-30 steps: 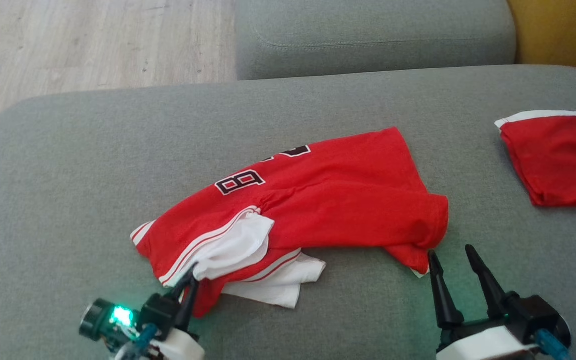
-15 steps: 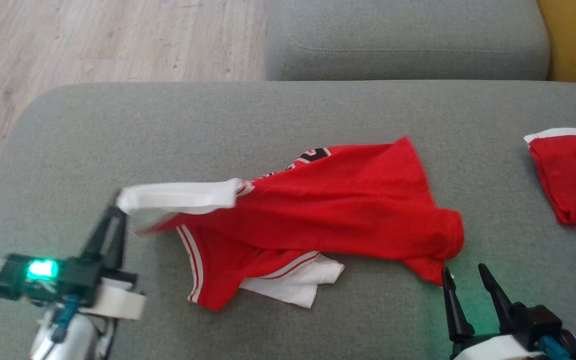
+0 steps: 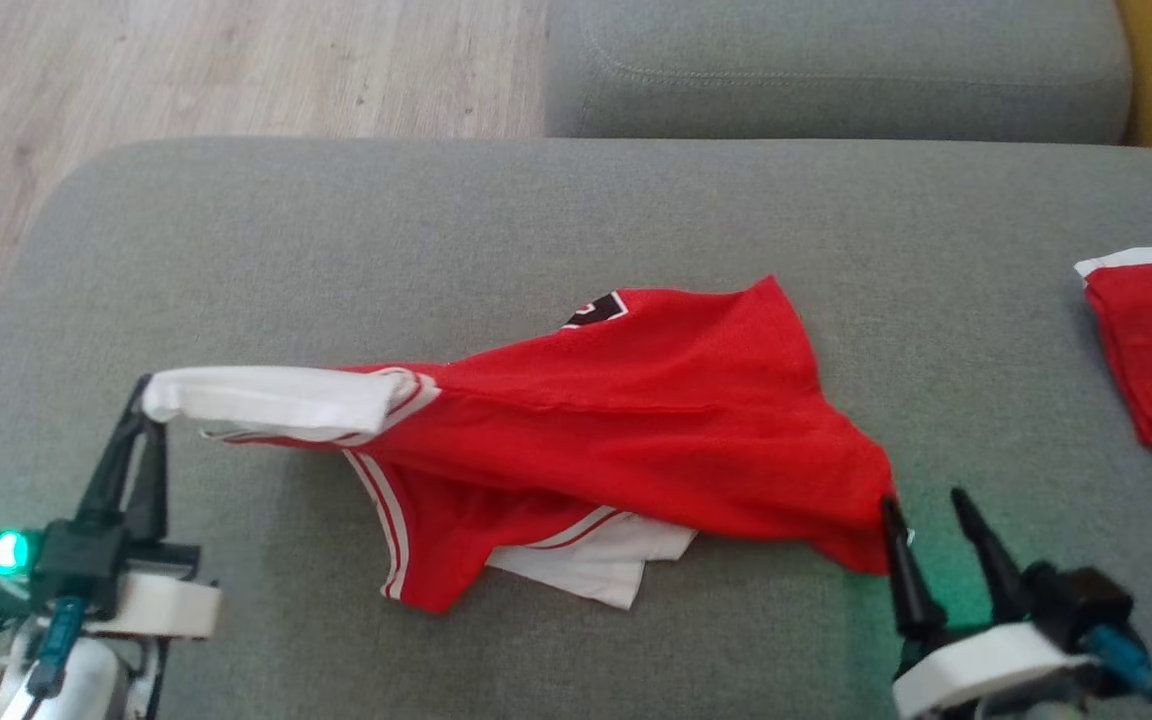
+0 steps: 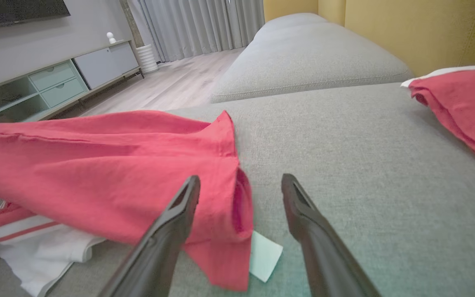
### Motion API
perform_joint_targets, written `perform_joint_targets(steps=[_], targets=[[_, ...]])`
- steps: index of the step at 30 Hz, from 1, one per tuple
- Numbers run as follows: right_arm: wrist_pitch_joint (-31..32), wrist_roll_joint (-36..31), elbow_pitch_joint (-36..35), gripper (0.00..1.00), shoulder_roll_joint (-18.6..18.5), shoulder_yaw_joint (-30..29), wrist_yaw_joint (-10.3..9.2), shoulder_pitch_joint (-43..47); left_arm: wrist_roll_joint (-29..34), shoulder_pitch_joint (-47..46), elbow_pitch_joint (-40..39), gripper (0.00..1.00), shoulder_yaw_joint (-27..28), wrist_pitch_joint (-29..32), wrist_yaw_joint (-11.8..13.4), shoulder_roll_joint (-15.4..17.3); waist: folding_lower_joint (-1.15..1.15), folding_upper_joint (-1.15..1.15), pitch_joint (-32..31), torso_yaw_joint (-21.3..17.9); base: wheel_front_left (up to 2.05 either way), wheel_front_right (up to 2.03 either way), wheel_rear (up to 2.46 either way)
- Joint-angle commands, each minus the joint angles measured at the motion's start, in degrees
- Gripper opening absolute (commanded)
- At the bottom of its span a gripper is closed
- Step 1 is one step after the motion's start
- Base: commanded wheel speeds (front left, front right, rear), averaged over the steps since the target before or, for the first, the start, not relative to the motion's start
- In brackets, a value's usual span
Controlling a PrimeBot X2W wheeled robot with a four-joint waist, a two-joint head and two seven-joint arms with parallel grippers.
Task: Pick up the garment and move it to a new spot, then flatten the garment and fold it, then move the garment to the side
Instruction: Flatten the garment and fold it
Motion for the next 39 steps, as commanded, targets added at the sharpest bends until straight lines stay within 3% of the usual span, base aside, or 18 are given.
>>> perform_joint_targets(steps=[1, 5, 11, 17, 22, 30, 31, 32, 33, 35, 39], targets=[[-0.22, 0.5, -1.32, 1.0, -1.63, 1.34, 0.37, -2.78, -0.39, -2.26, -1.31, 0.0, 3.21, -0.21, 0.63, 2.46, 0.0, 0.0, 0.25, 0.17, 0.0, 0.0, 0.0], [1.11, 4.66, 0.13, 1.0, -4.74, 4.05, 0.37, -5.71, -0.63, -1.88, -0.66, 0.0, 4.36, -0.31, 1.45, 3.33, 0.0, 0.0, 1.05, 0.6, 0.0, 0.0, 0.0], [8.25, 10.1, 1.27, 1.0, -9.97, 9.4, 0.37, -12.45, -1.04, -2.27, -0.23, 0.0, 4.94, -0.44, 1.35, 4.2, 0.0, 0.0, 3.0, 1.68, 0.0, 0.0, 0.0], [16.07, 10.89, 3.45, 1.0, -14.73, 15.02, 0.37, -19.08, -0.93, -4.22, 0.49, 0.0, 3.29, -0.56, 0.44, 3.09, 0.0, 0.0, 4.59, 3.43, 0.0, 0.0, 0.0], [19.39, 11.85, 4.81, 1.0, -16.67, 19.91, 0.37, -20.59, -0.78, -5.65, 1.25, 0.0, 1.94, -0.67, -0.15, 1.8, 0.0, 0.0, 5.17, 4.83, 0.0, 0.0, 0.0], [19.38, 13.43, 5.68, 0.98, -18.05, 24.98, 0.37, -20.14, -0.77, -6.36, 2.0, 0.0, 1.59, -0.77, -0.63, 1.12, 0.0, 0.0, 5.34, 5.41, 0.0, 0.0, 0.0], [19.54, 13.56, 5.94, 0.88, -18.08, 25.31, 0.37, -20.15, -0.74, -6.41, 1.92, 0.0, 1.64, -0.78, -0.62, 1.06, 0.0, 0.0, 5.35, 5.41, 0.0, 0.0, 0.0], [19.75, 13.83, 6.17, 0.71, -18.1, 25.7, 0.37, -20.2, -0.72, -6.43, 1.86, 0.0, 1.69, -0.78, -0.63, 1.02, 0.0, 0.0, 5.37, 5.42, 0.0, 0.0, 0.0], [19.8, 14.07, 6.34, 0.43, -18.12, 25.98, 0.37, -20.3, -0.73, -6.45, 1.81, 0.0, 1.77, -0.78, -0.65, 1.01, 0.0, 0.0, 5.38, 5.4, 0.0, 0.0, 0.0], [19.64, 14.36, 6.57, 0.0, -18.12, 26.35, 0.37, -20.62, -0.7, -6.5, 1.69, 0.0, 1.94, -0.78, -0.72, 1.01, 0.0, 0.0, 5.42, 5.38, 0.0, 0.0, 0.0], [17.17, 14.06, 6.5, 0.0, -18.35, 25.92, 0.37, -21.63, -0.49, -6.55, 1.29, 0.0, 2.27, -0.79, -0.8, 1.07, 0.0, 0.0, 5.16, 5.17, 0.0, 0.0, 0.0]])
